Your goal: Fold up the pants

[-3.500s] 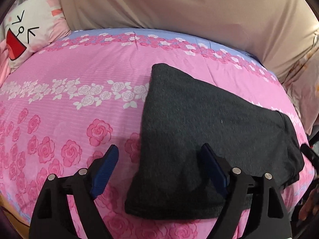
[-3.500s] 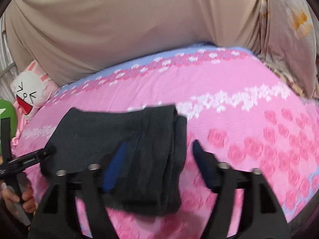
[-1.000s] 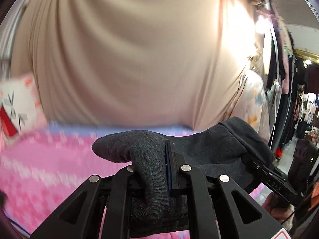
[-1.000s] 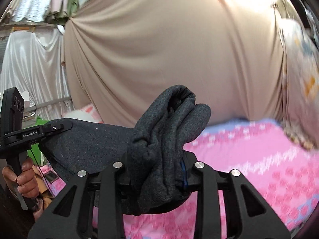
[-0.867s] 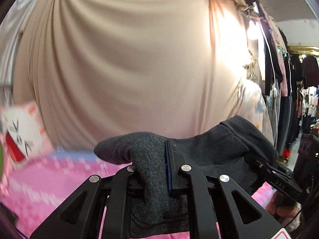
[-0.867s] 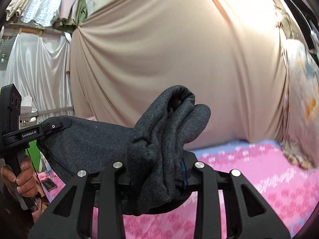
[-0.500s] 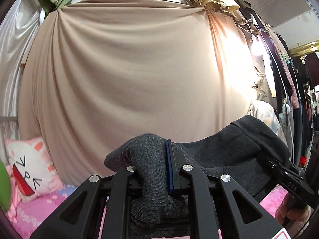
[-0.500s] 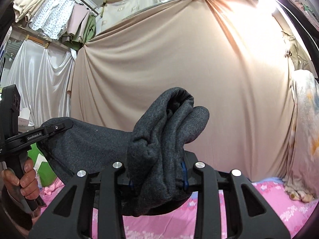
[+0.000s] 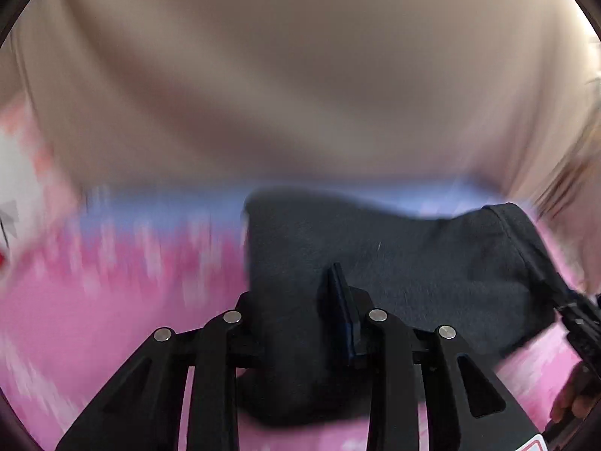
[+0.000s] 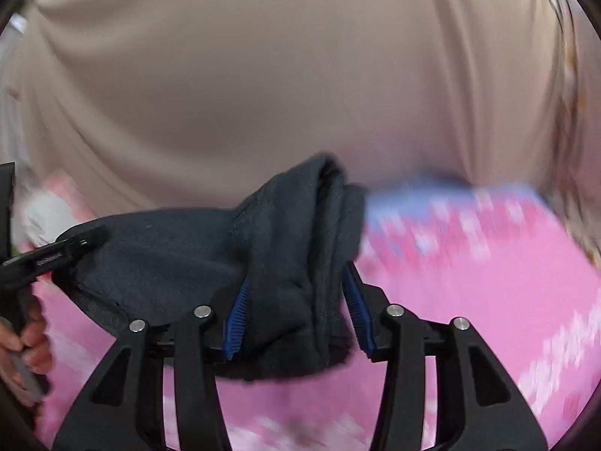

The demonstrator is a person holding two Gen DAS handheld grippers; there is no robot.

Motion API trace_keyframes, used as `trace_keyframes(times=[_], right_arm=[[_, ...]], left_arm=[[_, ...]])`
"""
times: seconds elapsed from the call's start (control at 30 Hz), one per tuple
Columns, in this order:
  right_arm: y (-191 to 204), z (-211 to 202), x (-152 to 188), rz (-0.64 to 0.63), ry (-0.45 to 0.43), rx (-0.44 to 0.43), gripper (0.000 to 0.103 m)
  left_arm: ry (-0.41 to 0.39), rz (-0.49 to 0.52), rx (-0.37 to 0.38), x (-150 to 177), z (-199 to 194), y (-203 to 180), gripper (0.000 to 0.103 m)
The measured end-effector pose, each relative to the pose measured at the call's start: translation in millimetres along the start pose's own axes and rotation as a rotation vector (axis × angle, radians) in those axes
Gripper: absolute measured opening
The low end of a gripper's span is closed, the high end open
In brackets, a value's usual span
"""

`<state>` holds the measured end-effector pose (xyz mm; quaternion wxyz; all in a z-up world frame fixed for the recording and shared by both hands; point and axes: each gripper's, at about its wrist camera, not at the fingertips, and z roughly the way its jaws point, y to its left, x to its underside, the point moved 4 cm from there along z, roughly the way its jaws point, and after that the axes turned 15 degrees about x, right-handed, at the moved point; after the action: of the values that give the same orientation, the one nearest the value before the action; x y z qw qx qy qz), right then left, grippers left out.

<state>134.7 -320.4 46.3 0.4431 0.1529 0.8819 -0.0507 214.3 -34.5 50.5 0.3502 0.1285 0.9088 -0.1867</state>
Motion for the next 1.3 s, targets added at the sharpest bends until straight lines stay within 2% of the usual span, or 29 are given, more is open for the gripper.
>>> trace_keyframes(times=[0.03,0.07,0.1,0.17,0.2,0.23,0.3,0.37,0.4,0.47,0.5,0.57,0.6,0.67,0.73,0.8,0.87,0.9,0.93,0.97,1.03,1.1,1.13,1.2,1.23,1.27,1.3], right_arm=[[-6.0,1.3,9.3,0.009,0.006,-0.007,0.045],[-11.4,-1.5,14.3,0.013,0.005,-0.018,0.045],[-11.0,-5.1,12.9,0.007,-0.001,-0.021,0.045],[-6.4,-19.0,1.9,-0.014,-0.053,-0.04,0.042],[-1.0,-22.9,-3.4,-0.022,-0.067,-0.055,0.041],[5.2,-27.0,-10.0,-0.028,-0.079,-0.071,0.037],[21.9,-27.0,-18.4,-0.044,-0.086,-0.113,0.033],[40.7,-10.9,-17.9,-0.086,-0.044,-0.104,0.017],[44.6,10.4,-7.3,-0.111,0.025,-0.07,0.014],[36.4,45.4,17.3,-0.113,0.148,-0.017,0.002],[30.2,45.3,13.3,-0.069,0.155,-0.051,0.001],[20.6,44.3,8.3,-0.028,0.159,-0.062,0.0],[19.6,44.9,10.1,-0.019,0.158,-0.072,0.0],[17.3,42.0,13.0,0.019,0.153,-0.101,0.0],[14.8,35.7,12.5,0.043,0.143,-0.12,0.005],[12.7,31.6,13.8,0.062,0.145,-0.136,0.011],[13.3,29.8,12.3,0.077,0.148,-0.145,0.018],[13.4,27.6,12.2,0.079,0.144,-0.149,0.022],[13.3,23.3,10.7,0.084,0.131,-0.143,0.032],[12.5,16.8,9.5,0.084,0.105,-0.113,0.051],[9.0,4.5,6.7,0.083,0.051,-0.058,0.069],[4.1,2.9,4.3,0.091,0.048,-0.058,0.069],[1.7,8.3,6.0,0.103,0.078,-0.056,0.069],[-0.1,29.7,15.9,0.13,0.198,-0.089,0.069],[1.3,41.0,22.0,0.148,0.263,-0.128,0.069],[2.6,49.4,25.6,0.162,0.305,-0.147,0.065],[4.3,48.0,22.9,0.15,0.286,-0.142,0.061]], left_arm=[[0.064,-0.082,0.001,21.7,20.3,19.6,0.018],[0.044,-0.119,0.011,32.3,21.6,29.3,0.018],[-0.012,-0.147,0.019,40.4,13.3,37.5,0.021],[-0.067,-0.171,0.042,39.8,-2.4,39.9,0.026],[-0.096,-0.18,0.062,35.6,-10.6,38.1,0.036],[-0.116,-0.184,0.069,31.7,-15.5,33.4,0.054],[-0.154,-0.194,0.044,25.8,-21.6,28.8,0.073],[-0.148,-0.177,0.029,24.5,-12.8,20.4,0.073],[-0.132,-0.166,0.017,28.4,-6.1,23.0,0.073],[-0.091,-0.14,-0.004,39.2,10.0,21.6,0.073],[-0.07,-0.131,-0.011,45.4,17.7,22.0,0.073],[0.008,-0.142,-0.028,60.6,35.3,26.3,0.073],[0.025,-0.169,0.002,65.2,38.4,29.8,0.073],[-0.015,-0.289,0.121,65.5,26.9,45.3,0.072],[-0.051,-0.404,0.223,66.2,16.6,63.8,0.072],[-0.054,-0.509,0.328,68.9,16.0,80.9,0.072],[-0.052,-0.552,0.374,70.3,19.8,87.2,0.072],[-0.049,-0.537,0.369,68.6,20.2,85.6,0.071],[-0.042,-0.521,0.366,67.9,21.2,82.8,0.069],[-0.034,-0.496,0.354,66.8,22.2,78.5,0.067],[-0.049,-0.458,0.316,65.0,20.3,72.6,0.067],[-0.063,-0.451,0.31,62.7,20.0,71.2,0.067],[-0.06,-0.465,0.321,61.8,23.6,72.5,0.067],[-0.042,-0.484,0.339,63.2,32.2,76.5,0.067],[-0.033,-0.464,0.339,61.8,33.0,75.1,0.05],[-0.007,-0.45,0.338,61.8,34.5,73.2,0.039],[0.007,-0.45,0.342,62.4,34.6,73.1,0.02]])
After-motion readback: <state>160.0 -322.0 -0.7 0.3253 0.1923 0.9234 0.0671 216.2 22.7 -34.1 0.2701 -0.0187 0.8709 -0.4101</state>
